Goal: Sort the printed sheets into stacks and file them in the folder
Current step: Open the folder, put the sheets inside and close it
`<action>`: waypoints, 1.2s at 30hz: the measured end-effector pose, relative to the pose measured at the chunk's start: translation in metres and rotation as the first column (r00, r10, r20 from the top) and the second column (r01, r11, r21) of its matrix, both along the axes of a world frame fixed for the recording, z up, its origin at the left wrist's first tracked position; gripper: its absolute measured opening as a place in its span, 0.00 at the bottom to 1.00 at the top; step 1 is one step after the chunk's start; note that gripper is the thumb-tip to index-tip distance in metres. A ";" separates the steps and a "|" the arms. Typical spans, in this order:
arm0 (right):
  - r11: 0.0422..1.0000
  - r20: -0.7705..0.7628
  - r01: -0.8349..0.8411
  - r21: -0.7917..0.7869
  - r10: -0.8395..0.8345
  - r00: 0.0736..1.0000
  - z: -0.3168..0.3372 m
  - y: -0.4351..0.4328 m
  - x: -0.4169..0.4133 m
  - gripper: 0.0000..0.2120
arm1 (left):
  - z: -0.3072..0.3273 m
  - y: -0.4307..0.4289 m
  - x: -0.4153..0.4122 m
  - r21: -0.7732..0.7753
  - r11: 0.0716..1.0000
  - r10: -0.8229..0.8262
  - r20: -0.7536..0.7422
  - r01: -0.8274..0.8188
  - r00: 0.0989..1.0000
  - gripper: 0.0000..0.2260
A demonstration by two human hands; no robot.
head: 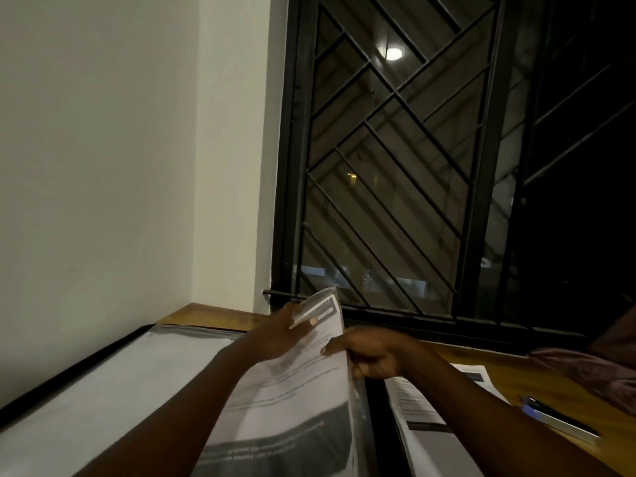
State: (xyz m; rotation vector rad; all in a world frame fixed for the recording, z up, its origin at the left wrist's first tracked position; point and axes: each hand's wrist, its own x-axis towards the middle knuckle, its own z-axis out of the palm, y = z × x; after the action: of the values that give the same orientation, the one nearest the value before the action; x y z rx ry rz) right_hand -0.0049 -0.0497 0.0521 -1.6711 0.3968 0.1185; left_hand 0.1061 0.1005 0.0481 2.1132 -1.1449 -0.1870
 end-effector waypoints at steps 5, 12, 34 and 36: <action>0.992 0.094 0.126 0.005 -0.126 0.988 0.033 0.040 0.008 0.06 | 0.026 0.042 -0.020 -0.001 1.000 -0.023 -0.265 0.023 0.964 0.22; 0.996 0.185 -0.051 0.067 0.038 0.982 0.075 0.114 0.039 0.24 | 0.067 0.110 0.008 -0.084 0.996 -0.053 -0.503 0.013 0.863 0.37; 0.349 -0.037 -0.109 -0.931 0.209 0.977 -0.089 0.191 0.111 0.29 | -0.036 0.199 0.099 0.526 0.733 0.292 0.329 -0.431 0.898 0.22; 0.328 0.001 -0.071 -0.942 0.213 0.977 -0.094 0.193 0.112 0.28 | -0.046 0.182 0.094 0.471 0.819 0.223 0.266 -0.328 0.938 0.23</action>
State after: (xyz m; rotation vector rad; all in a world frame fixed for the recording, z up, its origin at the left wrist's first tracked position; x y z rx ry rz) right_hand 0.1071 0.1428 -0.0420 -2.9029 0.1973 -0.1367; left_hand 0.2000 0.2826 0.0025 2.8033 -0.9464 -0.1547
